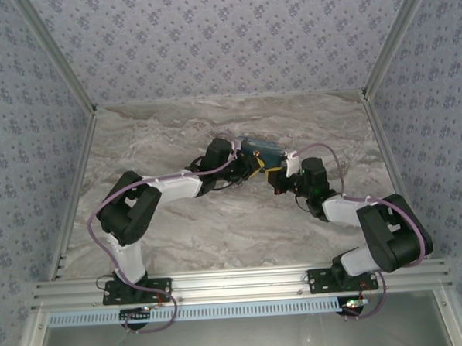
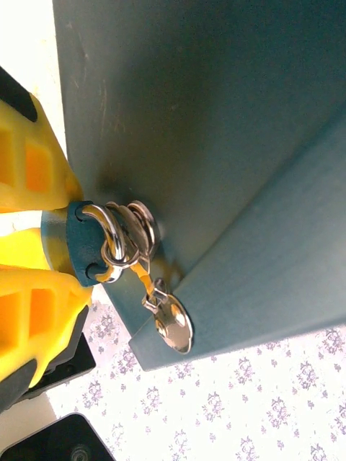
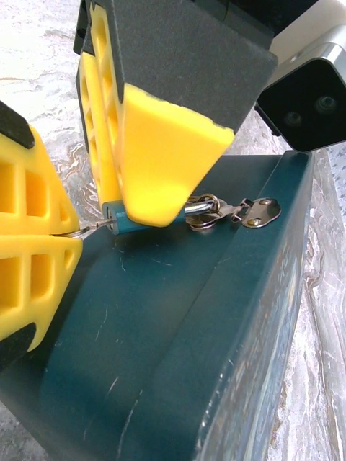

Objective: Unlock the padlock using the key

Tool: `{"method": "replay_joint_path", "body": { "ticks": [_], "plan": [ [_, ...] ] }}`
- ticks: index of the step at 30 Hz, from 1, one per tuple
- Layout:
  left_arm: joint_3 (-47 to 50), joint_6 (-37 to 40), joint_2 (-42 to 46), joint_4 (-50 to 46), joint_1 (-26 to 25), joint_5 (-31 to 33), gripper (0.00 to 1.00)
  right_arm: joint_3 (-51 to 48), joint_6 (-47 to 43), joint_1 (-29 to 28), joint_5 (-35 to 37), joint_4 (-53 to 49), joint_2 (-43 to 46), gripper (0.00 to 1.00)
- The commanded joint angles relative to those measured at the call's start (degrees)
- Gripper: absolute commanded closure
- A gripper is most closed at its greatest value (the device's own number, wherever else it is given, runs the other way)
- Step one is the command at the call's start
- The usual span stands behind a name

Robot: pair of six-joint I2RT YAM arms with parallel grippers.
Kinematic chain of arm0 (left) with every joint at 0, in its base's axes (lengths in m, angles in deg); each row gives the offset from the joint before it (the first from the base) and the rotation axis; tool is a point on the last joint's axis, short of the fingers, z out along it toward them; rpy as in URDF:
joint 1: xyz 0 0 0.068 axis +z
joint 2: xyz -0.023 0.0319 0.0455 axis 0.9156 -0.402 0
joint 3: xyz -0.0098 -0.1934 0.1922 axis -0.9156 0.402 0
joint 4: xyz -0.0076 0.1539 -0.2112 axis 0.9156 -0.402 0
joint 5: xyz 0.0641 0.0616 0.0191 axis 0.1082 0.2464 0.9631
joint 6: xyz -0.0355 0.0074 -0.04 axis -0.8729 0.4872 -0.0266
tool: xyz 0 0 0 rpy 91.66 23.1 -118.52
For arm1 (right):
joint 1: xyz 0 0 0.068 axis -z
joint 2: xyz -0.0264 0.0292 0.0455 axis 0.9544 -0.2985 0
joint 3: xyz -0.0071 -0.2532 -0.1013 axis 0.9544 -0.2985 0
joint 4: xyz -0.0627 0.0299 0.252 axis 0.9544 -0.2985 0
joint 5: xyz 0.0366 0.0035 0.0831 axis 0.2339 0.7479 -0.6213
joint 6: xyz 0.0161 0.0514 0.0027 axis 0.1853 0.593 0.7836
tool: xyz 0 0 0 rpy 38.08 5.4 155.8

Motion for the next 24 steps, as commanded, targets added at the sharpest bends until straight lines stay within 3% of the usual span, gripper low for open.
{"method": "replay_joint_path", "body": {
  "ticks": [1, 24],
  "plan": [
    [0.1, 1.6, -1.6, -4.5, -1.2, -2.3, 0.88, 3.2, 0.8, 2.1, 0.1, 6.4, 2.3, 1.0],
    [2.0, 1.0, -0.3, -2.4, -0.5, -2.2, 0.87, 0.1, -1.4, -1.3, 3.7, 3.0, -2.1, 1.0]
  ]
}}
